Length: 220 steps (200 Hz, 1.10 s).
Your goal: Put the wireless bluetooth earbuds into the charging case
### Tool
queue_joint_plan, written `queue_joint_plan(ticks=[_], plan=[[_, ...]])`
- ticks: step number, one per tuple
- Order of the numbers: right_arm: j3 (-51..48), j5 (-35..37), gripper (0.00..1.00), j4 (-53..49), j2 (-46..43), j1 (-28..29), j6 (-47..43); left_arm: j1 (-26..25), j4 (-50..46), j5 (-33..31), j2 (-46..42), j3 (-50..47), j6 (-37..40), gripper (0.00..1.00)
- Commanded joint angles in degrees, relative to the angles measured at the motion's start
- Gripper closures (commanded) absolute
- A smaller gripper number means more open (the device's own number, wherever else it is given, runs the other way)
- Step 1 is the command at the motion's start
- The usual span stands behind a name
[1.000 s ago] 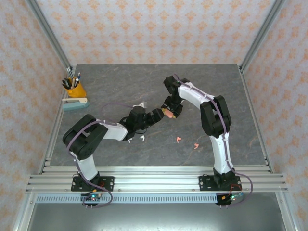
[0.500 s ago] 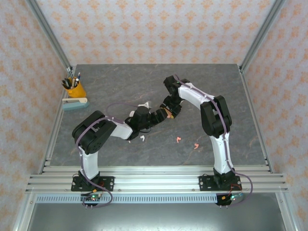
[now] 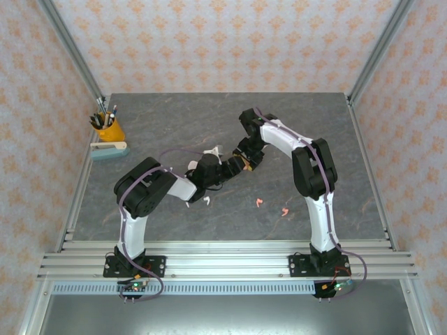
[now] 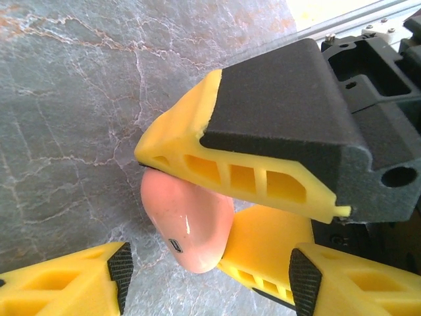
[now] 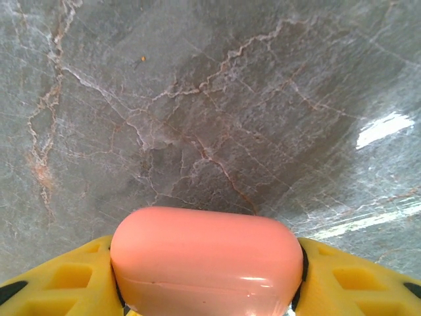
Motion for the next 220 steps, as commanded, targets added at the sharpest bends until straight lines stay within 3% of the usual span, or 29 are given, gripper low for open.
queue_joint_plan(ticks=[1,132,220], plan=[[-1.19,-1.22,0.47,-0.33,-3.31,0.17,1.1,-0.47,1.19,-0.13,2.0,1.76,-0.42,0.34],[-2.3,-3.33,0.47,0.99,-3.3,0.17,3.02,-0.8,5.22,-1.7,4.53,2.81,-2.09,0.47],[-3.54,-3.46,0.47,0.69,-4.15,0.18,2.75,-0.8,4.71,-1.93,5.18,5.02,-1.94,0.67]])
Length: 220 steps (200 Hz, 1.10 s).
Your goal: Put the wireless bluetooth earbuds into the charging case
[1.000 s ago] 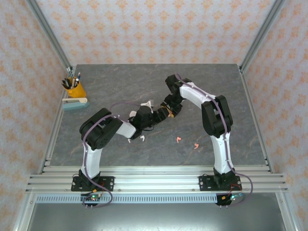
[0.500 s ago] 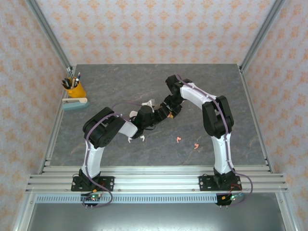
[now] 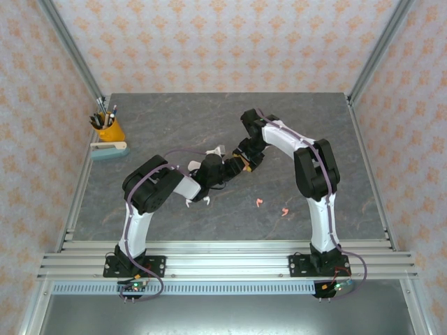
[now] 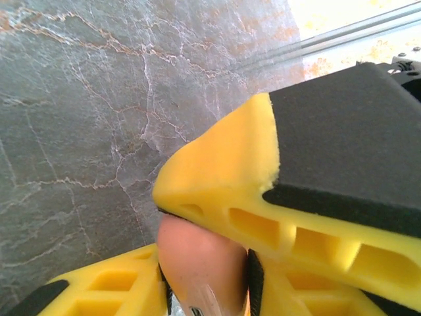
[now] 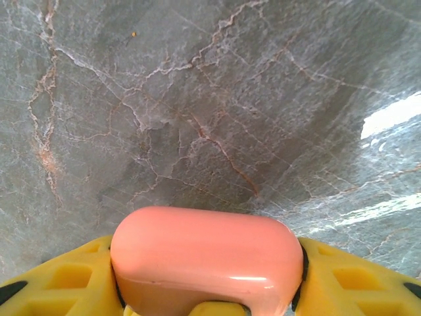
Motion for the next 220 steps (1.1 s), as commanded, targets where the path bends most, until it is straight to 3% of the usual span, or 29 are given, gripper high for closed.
queue_joint_plan(ticks=[1,33,47,80,125,175,220], plan=[[-0.98,-0.72,0.47,-0.87,-2.44,0.42,0.61,-0.45,2.32,-0.71,0.73,2.18,0.31,0.68],[-0.81,-1.0,0.46,-0.87,-2.84,0.42,0.36,-0.47,1.95,-0.18,0.73,2.71,0.4,0.77],[-0.07,-1.07,0.41,-0.86,-2.9,0.17,0.19,-0.47,1.57,0.26,0.43,2.63,0.49,0.82],[4.53,-1.26,0.24,-0.56,-3.2,-2.8,-0.36,-0.45,-0.51,1.14,-1.6,1.58,1.3,0.83],[5.5,-2.37,0.2,5.01,-7.35,-8.65,-3.07,0.22,-6.22,4.14,-7.05,-0.11,5.33,0.84],[-6.05,-5.59,0.21,15.6,-16.91,-10.78,-18.96,5.88,-17.11,16.33,-16.52,0.44,13.45,0.86],[-21.27,-12.73,0.23,30.54,-24.74,-9.61,-21.89,10.5,-32.84,27.02,-23.1,5.47,23.0,0.89]])
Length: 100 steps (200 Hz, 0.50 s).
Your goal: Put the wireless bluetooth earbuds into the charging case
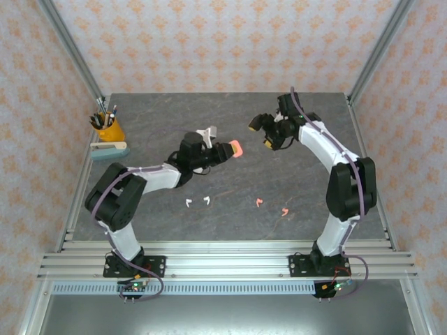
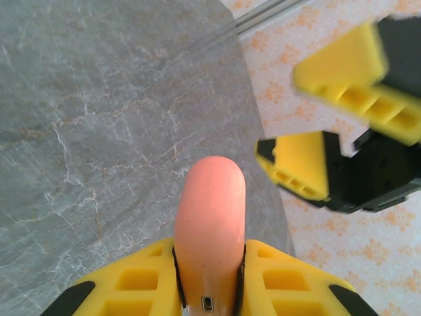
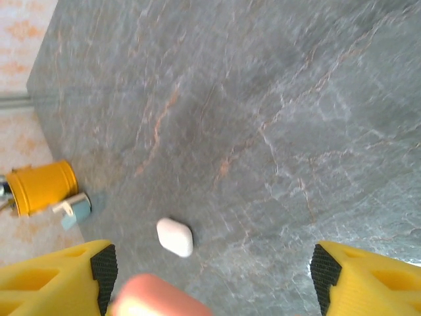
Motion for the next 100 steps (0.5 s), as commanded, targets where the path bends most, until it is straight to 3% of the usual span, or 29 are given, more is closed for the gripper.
queue_joint_plan(ticks=[1,33,100], plan=[[-5.91,-4.79,0.23,10.15,-3.31,1.08,-4.49,1.1,-12.13,8.62,-3.42,4.06,8.66,0.89],[-9.63,-7.57,0.24,13.36,-4.76,3.96,-8.08,2.5,-19.99,11.74,-5.74,6.93,13.33,0.91],[-11.66,-4.79,0.26,12.42,-5.74,5.61,-9.85,3.67,-21.58,12.42,-6.25,7.18,14.1,0.92]])
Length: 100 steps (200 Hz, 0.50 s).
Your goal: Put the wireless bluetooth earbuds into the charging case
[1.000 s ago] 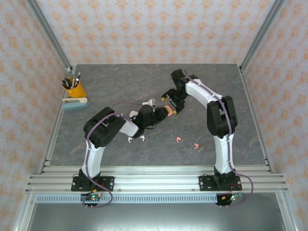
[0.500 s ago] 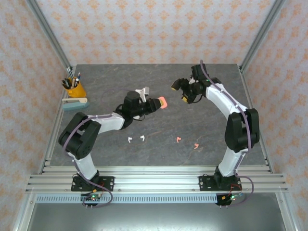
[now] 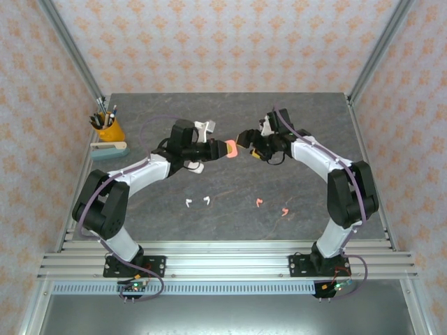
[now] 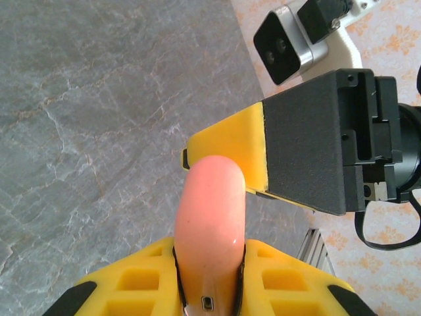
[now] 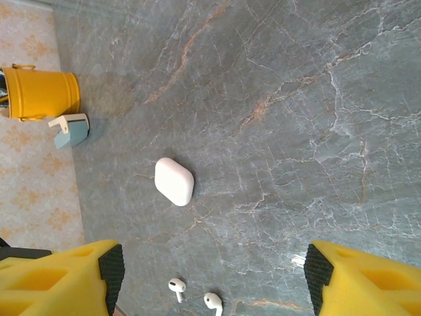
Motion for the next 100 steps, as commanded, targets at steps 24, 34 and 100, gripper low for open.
queue_joint_plan(ticks=[24,34,100], plan=[[-1.31,1.57,0.27,1.24,-4.59,0.22,-1.16,0.62,-0.95,1.49,-0.83,0.73,1.89,0.92],[-1.31,1.81,0.27,1.37,-5.17,0.21,-0.68,0.87,-0.76,1.5,-0.76,0.54,1.89,0.92],[-1.11,-1.95,0.27,3.38,-6.33,0.86,1.27,2.22,2.09,1.84,0.26,0.42,0.22,0.93]])
